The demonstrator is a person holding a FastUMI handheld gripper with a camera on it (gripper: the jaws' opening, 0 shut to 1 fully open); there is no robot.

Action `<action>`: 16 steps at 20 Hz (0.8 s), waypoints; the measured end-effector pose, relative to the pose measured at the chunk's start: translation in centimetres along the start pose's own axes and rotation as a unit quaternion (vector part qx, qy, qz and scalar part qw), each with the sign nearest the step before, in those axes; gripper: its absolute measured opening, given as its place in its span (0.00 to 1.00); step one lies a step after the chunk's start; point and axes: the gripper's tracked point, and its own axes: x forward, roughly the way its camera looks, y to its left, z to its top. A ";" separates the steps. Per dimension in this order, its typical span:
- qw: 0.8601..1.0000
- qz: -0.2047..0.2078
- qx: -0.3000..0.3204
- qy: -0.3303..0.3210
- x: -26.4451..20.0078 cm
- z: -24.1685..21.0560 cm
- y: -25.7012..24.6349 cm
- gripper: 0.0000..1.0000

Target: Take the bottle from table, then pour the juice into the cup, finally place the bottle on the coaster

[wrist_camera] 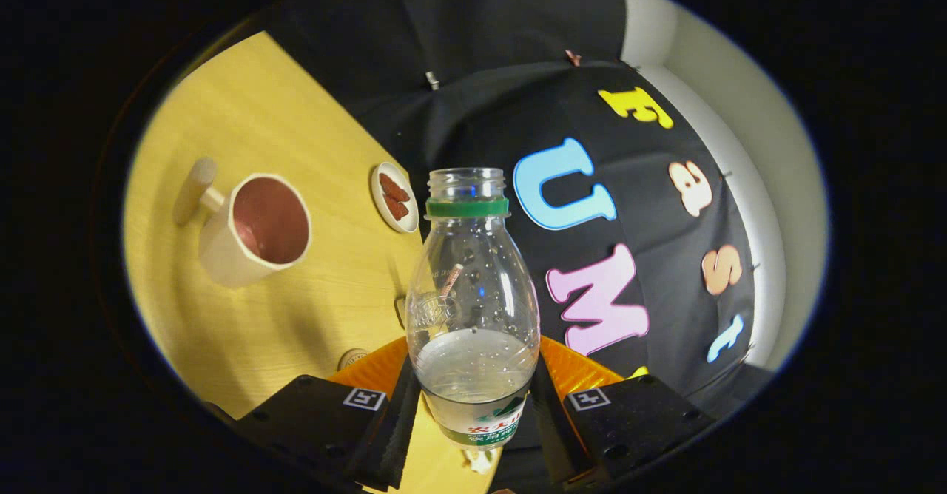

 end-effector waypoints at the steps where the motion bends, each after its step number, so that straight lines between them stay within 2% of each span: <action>1: 0.999 0.007 0.046 0.002 0.3 -0.4 0.1 0.74; 4: 0.990 0.014 0.139 0.013 1.5 -1.9 -0.5 0.74; 6: 0.979 0.021 0.205 0.003 2.3 -2.2 -0.9 0.74; 10: 0.935 0.063 0.348 -0.016 4.4 -2.2 0.8 0.74; 12: 0.919 0.072 0.386 -0.038 5.7 -2.0 1.1 0.74; 16: 0.897 0.063 0.433 -0.069 8.5 -2.9 1.4 0.74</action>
